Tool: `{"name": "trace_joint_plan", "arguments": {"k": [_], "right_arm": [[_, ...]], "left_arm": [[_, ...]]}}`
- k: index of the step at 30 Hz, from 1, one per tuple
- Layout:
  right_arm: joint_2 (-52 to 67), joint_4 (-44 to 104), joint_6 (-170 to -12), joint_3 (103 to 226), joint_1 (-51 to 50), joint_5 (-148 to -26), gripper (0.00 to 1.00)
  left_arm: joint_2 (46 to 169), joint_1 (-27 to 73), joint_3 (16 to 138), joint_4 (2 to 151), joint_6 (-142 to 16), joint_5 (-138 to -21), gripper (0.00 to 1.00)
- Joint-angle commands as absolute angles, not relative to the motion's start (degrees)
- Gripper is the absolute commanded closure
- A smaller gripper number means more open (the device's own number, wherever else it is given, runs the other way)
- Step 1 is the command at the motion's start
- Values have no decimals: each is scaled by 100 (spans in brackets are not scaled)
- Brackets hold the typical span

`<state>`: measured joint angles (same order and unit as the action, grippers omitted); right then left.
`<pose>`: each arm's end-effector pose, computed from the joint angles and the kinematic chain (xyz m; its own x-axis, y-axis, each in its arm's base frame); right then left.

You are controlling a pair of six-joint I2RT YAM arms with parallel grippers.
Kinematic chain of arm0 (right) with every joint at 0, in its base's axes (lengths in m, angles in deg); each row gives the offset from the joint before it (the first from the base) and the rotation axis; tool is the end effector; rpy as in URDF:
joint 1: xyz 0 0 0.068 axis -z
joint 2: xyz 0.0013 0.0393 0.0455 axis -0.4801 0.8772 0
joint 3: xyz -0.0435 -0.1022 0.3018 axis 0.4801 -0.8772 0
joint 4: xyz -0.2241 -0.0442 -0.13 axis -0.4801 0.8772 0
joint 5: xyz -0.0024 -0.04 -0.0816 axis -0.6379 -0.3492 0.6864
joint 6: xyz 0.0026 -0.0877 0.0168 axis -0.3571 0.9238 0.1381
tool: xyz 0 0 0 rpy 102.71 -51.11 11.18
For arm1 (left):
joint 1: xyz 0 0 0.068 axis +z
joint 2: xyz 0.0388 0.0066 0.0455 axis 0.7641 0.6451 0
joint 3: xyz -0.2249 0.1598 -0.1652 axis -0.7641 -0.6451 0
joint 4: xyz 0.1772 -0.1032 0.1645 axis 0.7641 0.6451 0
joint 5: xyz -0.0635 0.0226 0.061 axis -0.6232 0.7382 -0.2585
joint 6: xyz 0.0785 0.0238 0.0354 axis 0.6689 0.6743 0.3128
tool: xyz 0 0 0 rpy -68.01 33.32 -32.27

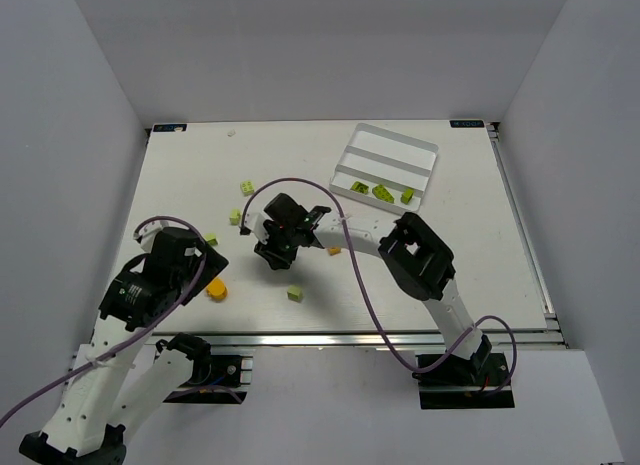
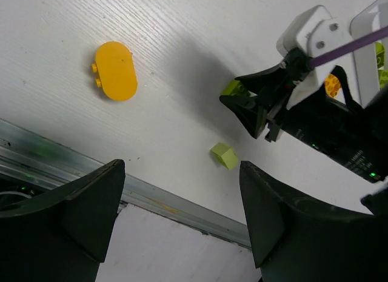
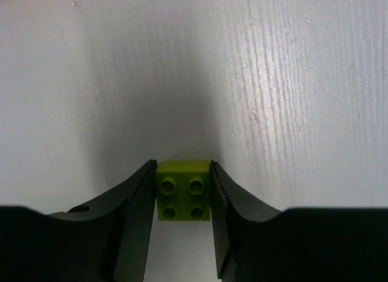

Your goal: Sort the legos into containers by color

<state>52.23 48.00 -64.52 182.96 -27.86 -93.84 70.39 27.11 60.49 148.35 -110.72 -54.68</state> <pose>0.2816 0.4631 0.1704 -0.0971 -0.7416 -0.6638 -0.9874 0.1558 -0.0295 0.0854 -0.0113 0.3181 -0.5591 -0.6628 -0.4981 -0.5290 0.7478 -0.4012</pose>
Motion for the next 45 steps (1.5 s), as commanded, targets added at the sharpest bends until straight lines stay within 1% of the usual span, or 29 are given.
{"name": "trace_joint_plan", "arguments": {"k": [1, 5, 6, 8, 12, 16, 19, 26, 27, 28, 31, 33, 35, 36, 38, 43, 45], "right_arm": [[4664, 4622, -6569, 18154, -2668, -9575, 100], [4312, 4587, -6947, 18311, -2264, -9479, 100], [4250, 4621, -7026, 18355, -1933, -9409, 100], [4048, 4630, -7097, 18417, -1720, -9330, 100], [3872, 4455, -7045, 18347, -1017, -8769, 100], [4169, 4209, -6957, 18504, -507, -8214, 100], [4451, 4138, -6965, 18724, -339, -7749, 100], [4750, 4033, -6869, 18751, 188, -7720, 100], [4794, 4050, -6869, 18751, 337, -7764, 99], [4803, 4050, -6869, 18751, 312, -7782, 96], [4847, 4077, -6842, 18786, 435, -7844, 84], [4873, 4173, -6851, 18830, 496, -8195, 64], [4830, 4217, -6913, 18857, 531, -8361, 41], [4760, 4235, -6930, 18839, 540, -8423, 36], [4672, 4287, -6983, 18804, 593, -8564, 30], [4215, 4471, -7027, 18664, 760, -8933, 28], [3917, 4682, -6791, 18619, 891, -9712, 30]], "left_arm": [[7180, 2689, 5801, 14435, -11089, -5546, 14], [7479, 2689, 5581, 14004, -10914, -5572, 14], [7576, 2689, 5554, 13925, -10818, -5590, 13], [7891, 2689, 5528, 13635, -10677, -5599, 12], [8525, 2689, 5598, 13275, -10247, -5651, 12], [8921, 2689, 5598, 12967, -10052, -5678, 12], [9044, 2689, 5598, 12878, -9991, -5660, 12], [9141, 2689, 5536, 12905, -9955, -5476, 8], [9176, 2689, 5536, 12905, -9938, -5450, 8], [9228, 2689, 5554, 12913, -9929, -5432, 8], [9343, 2689, 5580, 12878, -9920, -5405, 8], [9404, 2689, 5598, 12843, -9876, -5388, 7], [9527, 2689, 5668, 12817, -9850, -5379, 7], [9580, 2689, 5694, 12799, -9815, -5370, 5], [9729, 2742, 5782, 12756, -9780, -5379, 5], [10055, 2811, 5967, 12615, -9648, -5388, 3], [10195, 2890, 6046, 12589, -9613, -5397, 5]]}}
